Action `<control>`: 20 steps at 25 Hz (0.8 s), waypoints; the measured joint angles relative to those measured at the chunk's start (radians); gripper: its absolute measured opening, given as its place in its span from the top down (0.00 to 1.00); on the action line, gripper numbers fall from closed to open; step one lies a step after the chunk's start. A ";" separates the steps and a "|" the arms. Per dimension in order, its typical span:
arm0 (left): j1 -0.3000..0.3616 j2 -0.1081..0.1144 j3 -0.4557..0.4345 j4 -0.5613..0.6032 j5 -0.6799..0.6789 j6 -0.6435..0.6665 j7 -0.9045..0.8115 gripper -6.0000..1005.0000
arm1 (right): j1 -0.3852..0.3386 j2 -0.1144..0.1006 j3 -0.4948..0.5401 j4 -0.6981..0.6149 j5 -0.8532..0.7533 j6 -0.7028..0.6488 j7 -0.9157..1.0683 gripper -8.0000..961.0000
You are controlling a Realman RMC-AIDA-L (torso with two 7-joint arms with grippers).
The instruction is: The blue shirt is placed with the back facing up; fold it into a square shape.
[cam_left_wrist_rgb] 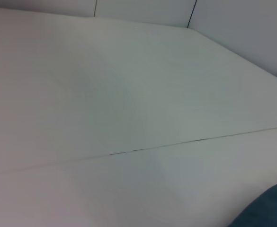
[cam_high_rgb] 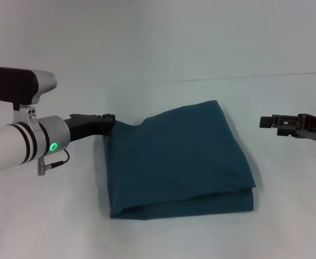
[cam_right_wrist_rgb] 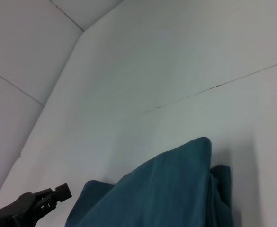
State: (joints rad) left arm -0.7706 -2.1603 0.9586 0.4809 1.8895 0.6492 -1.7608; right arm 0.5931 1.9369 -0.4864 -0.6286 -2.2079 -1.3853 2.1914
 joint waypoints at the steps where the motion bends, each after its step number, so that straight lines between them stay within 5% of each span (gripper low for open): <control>1: 0.000 0.000 0.001 0.000 0.000 0.000 -0.004 0.93 | 0.000 0.000 0.000 0.000 0.000 0.001 0.000 0.06; 6: -0.001 0.004 0.002 0.001 0.001 0.004 -0.047 0.93 | -0.001 0.001 0.000 -0.002 0.001 0.005 -0.001 0.06; 16: -0.011 0.005 0.033 -0.001 0.086 -0.032 -0.158 0.75 | -0.001 -0.003 -0.005 0.000 0.000 0.016 -0.001 0.06; 20: -0.015 0.000 0.043 0.002 0.114 -0.055 -0.171 0.59 | -0.001 -0.003 -0.007 0.000 -0.001 0.017 -0.001 0.06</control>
State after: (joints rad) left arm -0.7855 -2.1602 1.0019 0.4828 2.0035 0.5937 -1.9321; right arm 0.5920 1.9342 -0.4934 -0.6285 -2.2088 -1.3681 2.1904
